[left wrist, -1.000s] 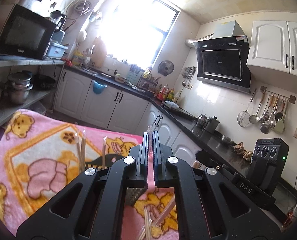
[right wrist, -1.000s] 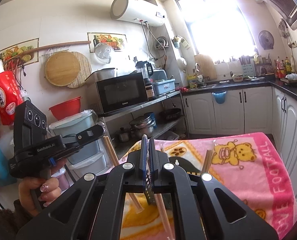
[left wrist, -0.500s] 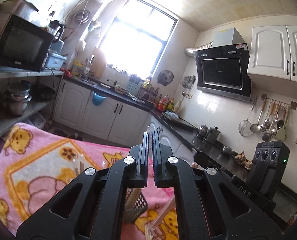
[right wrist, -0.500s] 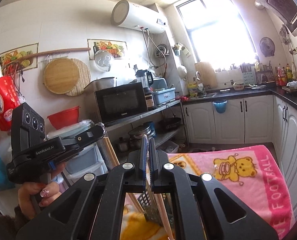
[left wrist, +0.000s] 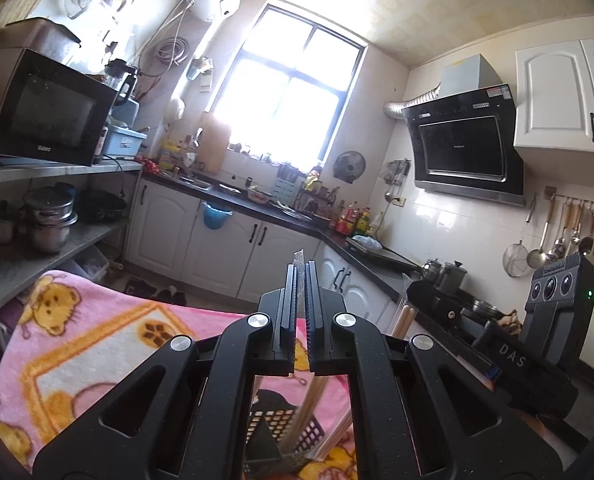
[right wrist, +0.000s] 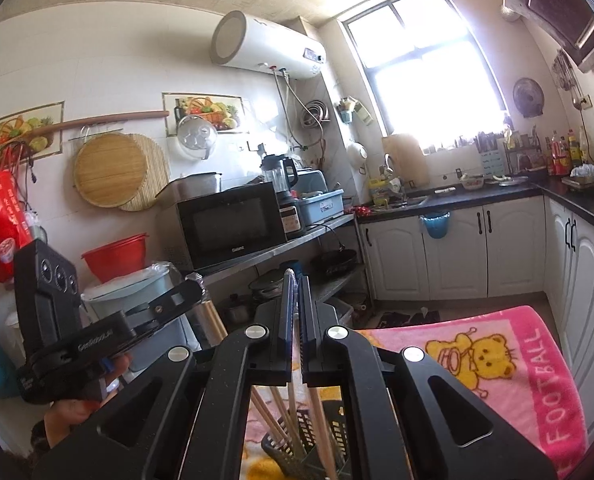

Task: Organize utensils
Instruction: 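Lower both chopstick pairs into the caddy and open both grippers, then withdraw both open grippers upward from the caddy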

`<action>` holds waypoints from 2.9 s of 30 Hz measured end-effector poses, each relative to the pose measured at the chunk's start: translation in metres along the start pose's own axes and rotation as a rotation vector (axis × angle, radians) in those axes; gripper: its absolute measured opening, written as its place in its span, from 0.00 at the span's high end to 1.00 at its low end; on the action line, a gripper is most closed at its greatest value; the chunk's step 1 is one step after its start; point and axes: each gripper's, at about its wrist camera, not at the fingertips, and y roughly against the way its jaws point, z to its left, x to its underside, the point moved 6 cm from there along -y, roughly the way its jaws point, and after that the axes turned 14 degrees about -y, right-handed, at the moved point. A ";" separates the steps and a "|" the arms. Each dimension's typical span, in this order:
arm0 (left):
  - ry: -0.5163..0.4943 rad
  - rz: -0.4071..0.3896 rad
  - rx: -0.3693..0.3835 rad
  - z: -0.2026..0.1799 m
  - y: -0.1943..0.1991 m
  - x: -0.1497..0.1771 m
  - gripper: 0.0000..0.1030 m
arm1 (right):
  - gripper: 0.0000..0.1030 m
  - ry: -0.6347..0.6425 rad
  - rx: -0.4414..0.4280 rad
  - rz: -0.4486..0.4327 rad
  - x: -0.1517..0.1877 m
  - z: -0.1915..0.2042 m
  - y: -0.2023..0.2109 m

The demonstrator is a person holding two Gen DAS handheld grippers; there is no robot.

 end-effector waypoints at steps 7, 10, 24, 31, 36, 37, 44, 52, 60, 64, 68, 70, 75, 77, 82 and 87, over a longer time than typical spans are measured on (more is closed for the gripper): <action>0.007 0.015 -0.029 0.012 -0.012 0.012 0.98 | 0.97 0.005 0.043 -0.019 0.001 -0.015 -0.018; 0.014 0.025 -0.033 0.018 -0.017 0.019 0.98 | 0.97 0.004 0.056 -0.016 0.006 -0.023 -0.026; 0.038 0.127 -0.032 0.027 -0.038 0.065 0.98 | 0.97 -0.003 0.099 0.005 0.036 -0.046 -0.044; 0.044 0.193 -0.026 0.027 -0.044 0.087 0.98 | 0.97 0.001 0.134 0.034 0.054 -0.052 -0.049; 0.041 0.216 -0.029 0.027 -0.047 0.096 0.98 | 0.97 -0.007 0.152 0.051 0.062 -0.058 -0.049; 0.043 0.218 -0.030 0.027 -0.047 0.097 0.98 | 0.97 -0.006 0.155 0.054 0.064 -0.059 -0.049; 0.038 0.237 -0.041 0.027 -0.045 0.104 0.98 | 0.95 0.001 0.176 0.070 0.071 -0.059 -0.047; 0.039 0.263 -0.062 0.032 -0.036 0.110 0.73 | 0.70 -0.009 0.211 0.075 0.077 -0.068 -0.035; 0.037 0.270 -0.067 0.029 -0.023 0.117 0.50 | 0.65 -0.027 0.226 0.104 0.090 -0.073 -0.022; 0.040 0.261 -0.069 0.028 -0.016 0.117 0.38 | 0.62 -0.023 0.226 0.118 0.097 -0.072 -0.013; 0.037 0.254 -0.076 0.027 -0.009 0.118 0.31 | 0.57 -0.014 0.228 0.116 0.100 -0.069 -0.004; 0.037 0.250 -0.079 0.027 -0.005 0.118 0.20 | 0.55 -0.009 0.227 0.116 0.102 -0.067 0.001; 0.020 0.245 -0.099 0.024 0.004 0.119 0.10 | 0.47 0.004 0.224 0.113 0.106 -0.063 0.013; 0.019 0.248 -0.099 0.022 0.008 0.122 0.10 | 0.45 0.013 0.225 0.118 0.111 -0.061 0.019; 0.028 0.261 -0.096 0.020 0.018 0.129 0.10 | 0.44 0.028 0.229 0.141 0.123 -0.060 0.027; 0.045 0.277 -0.094 0.018 0.029 0.139 0.10 | 0.43 0.036 0.235 0.173 0.135 -0.060 0.032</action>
